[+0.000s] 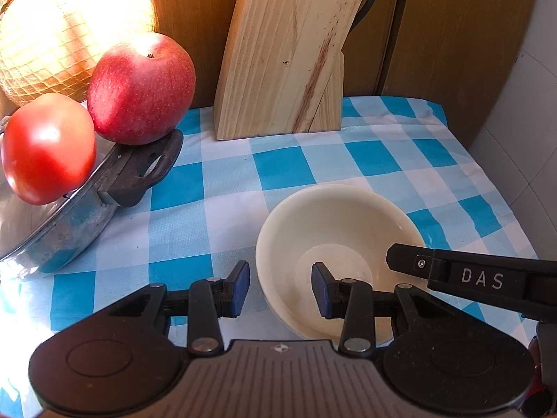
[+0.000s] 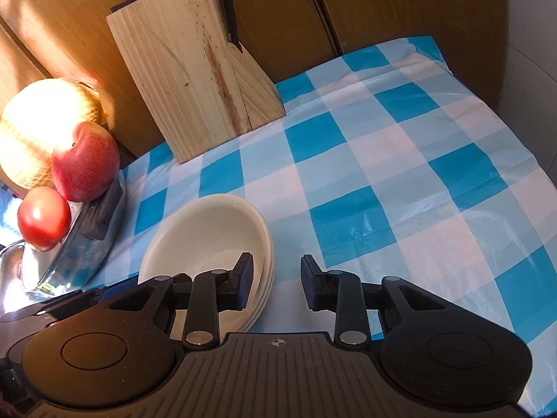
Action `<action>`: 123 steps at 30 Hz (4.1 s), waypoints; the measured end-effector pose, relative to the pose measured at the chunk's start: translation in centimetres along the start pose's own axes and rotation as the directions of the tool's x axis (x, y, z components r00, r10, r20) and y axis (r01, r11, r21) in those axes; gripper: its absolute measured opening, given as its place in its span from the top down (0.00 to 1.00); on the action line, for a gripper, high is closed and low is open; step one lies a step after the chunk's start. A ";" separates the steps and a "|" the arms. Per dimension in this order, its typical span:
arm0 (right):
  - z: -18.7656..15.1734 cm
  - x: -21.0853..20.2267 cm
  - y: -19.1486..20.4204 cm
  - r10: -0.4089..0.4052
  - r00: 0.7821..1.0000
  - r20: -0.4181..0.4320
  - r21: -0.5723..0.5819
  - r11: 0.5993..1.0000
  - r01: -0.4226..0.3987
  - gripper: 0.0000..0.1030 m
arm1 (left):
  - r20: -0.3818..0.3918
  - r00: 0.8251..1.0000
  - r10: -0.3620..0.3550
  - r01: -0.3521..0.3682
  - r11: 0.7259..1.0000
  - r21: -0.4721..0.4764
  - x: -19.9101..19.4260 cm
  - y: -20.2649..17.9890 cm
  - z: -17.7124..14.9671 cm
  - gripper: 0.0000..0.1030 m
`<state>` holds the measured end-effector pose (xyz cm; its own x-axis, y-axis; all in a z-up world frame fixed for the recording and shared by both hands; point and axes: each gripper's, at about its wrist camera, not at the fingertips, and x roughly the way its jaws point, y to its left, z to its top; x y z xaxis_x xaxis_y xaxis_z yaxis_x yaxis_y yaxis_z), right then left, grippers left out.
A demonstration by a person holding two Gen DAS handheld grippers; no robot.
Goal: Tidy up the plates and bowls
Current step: 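Move the right gripper to the rim of the stacked cream bowls, then close the right gripper on the rim of the bowl stack, then lift the bowl stack and carry it toward the flower-rimmed plates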
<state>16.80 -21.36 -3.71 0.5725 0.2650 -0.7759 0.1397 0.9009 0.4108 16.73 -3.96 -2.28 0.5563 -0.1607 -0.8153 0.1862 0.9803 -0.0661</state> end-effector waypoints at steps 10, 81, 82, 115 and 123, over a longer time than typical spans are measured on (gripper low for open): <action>0.0 0.8 0.0 0.010 0.999 -0.031 0.015 1.000 -0.010 0.69 | -0.051 0.998 -0.021 0.019 0.999 -0.026 1.2 1.1 0.2 0.73; -0.4 -4.4 1.8 0.046 0.996 0.080 -0.071 0.997 -0.040 0.78 | 0.082 0.997 -0.002 -0.003 0.998 0.061 -4.0 -2.9 -0.9 0.75; -0.5 -4.5 1.8 0.046 0.996 0.081 -0.075 0.996 -0.040 0.78 | 0.084 0.996 -0.001 -0.004 0.998 0.061 -4.1 -2.9 -0.9 0.75; -2.7 -8.2 1.6 0.058 0.992 0.111 -0.098 0.994 -0.047 0.78 | 0.110 0.993 -0.030 0.021 0.997 0.079 -7.2 -3.9 -3.2 0.74; -3.2 -8.7 1.8 0.058 0.992 0.113 -0.113 0.993 -0.045 0.78 | 0.114 0.993 -0.032 0.023 0.997 0.075 -7.8 -3.9 -3.6 0.74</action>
<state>9.48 -20.90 2.24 0.6672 0.2760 -0.6918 0.0221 0.9211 0.3888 8.74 -6.09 2.23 0.6386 -0.2036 -0.7421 0.2596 0.9648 -0.0414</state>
